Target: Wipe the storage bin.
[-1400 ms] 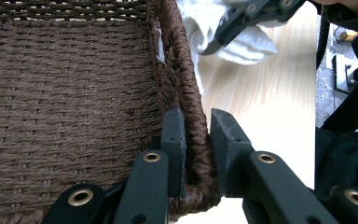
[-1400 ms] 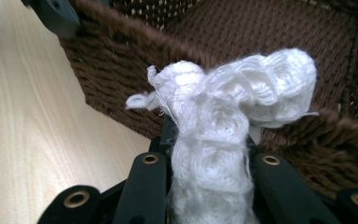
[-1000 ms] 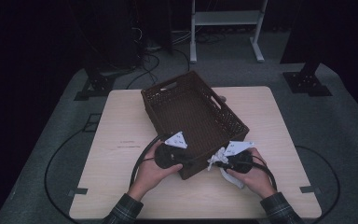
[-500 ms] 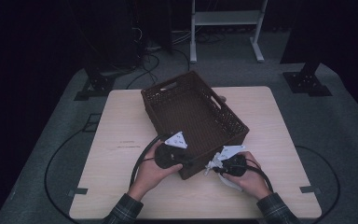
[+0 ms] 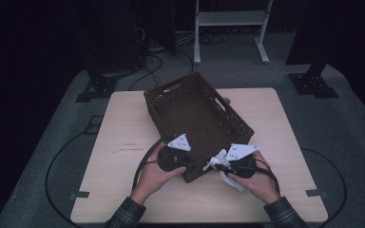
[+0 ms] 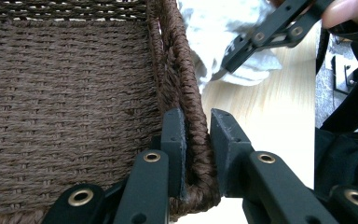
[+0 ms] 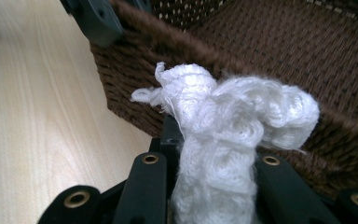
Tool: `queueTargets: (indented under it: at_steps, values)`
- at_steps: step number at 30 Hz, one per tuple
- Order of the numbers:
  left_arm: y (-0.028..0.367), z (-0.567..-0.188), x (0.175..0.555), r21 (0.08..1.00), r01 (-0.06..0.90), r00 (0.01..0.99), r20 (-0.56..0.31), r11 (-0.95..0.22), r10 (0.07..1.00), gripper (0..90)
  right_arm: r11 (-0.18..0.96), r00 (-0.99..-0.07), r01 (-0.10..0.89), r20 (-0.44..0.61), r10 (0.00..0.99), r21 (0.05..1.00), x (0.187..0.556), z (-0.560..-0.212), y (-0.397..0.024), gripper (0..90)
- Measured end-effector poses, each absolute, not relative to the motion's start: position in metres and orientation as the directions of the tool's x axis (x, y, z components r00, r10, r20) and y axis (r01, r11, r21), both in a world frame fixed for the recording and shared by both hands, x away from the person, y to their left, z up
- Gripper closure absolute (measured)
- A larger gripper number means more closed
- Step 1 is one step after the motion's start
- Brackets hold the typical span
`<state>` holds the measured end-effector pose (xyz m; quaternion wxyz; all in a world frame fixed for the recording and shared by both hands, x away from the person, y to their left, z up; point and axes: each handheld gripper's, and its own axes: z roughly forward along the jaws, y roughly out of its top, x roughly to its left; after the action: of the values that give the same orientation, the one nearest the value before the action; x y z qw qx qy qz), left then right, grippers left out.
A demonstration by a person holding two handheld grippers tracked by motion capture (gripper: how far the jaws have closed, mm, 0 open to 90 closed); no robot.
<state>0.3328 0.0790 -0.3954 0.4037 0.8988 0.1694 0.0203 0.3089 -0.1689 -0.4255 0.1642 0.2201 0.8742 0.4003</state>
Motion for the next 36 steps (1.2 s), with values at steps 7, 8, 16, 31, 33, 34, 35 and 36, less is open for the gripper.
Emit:
queueTargets:
  at_steps: [7, 8, 16, 31, 33, 34, 35, 36]
  values:
    - [0.079, -0.396, 0.332, 0.733, 0.29, 0.941, -0.101, -0.616, 0.323, 75.2, 0.559, -0.852, 0.214, -0.127, 0.508, 0.801, 0.302, -0.409, -0.17, 73.7]
    - [0.079, -0.396, 0.333, 0.732, 0.29, 0.941, -0.101, -0.616, 0.322, 75.2, 0.554, -0.851, 0.212, -0.126, 0.51, 0.805, 0.301, -0.407, -0.17, 73.7]
    - [0.079, -0.396, 0.332, 0.731, 0.29, 0.941, -0.1, -0.617, 0.324, 75.2, 0.54, -0.854, 0.203, -0.122, 0.505, 0.817, 0.299, -0.404, -0.169, 73.7]
    - [0.079, -0.396, 0.332, 0.731, 0.291, 0.941, -0.101, -0.617, 0.323, 75.2, 0.619, -0.879, 0.251, -0.092, 0.468, 0.744, 0.307, -0.44, -0.152, 73.7]
    - [0.079, -0.396, 0.332, 0.732, 0.286, 0.942, -0.097, -0.619, 0.321, 75.2, 0.63, -0.882, 0.256, -0.09, 0.463, 0.733, 0.309, -0.446, -0.15, 73.8]
    - [0.079, -0.396, 0.332, 0.732, 0.286, 0.942, -0.098, -0.619, 0.321, 75.2, 0.634, -0.881, 0.264, -0.086, 0.465, 0.727, 0.31, -0.449, -0.149, 73.7]
    - [0.079, -0.396, 0.332, 0.732, 0.287, 0.942, -0.099, -0.618, 0.321, 75.2, 0.638, -0.883, 0.269, -0.08, 0.462, 0.722, 0.311, -0.452, -0.148, 73.7]
    - [0.079, -0.396, 0.332, 0.732, 0.287, 0.942, -0.099, -0.618, 0.321, 75.2, 0.642, -0.883, 0.274, -0.077, 0.463, 0.716, 0.312, -0.455, -0.148, 73.8]
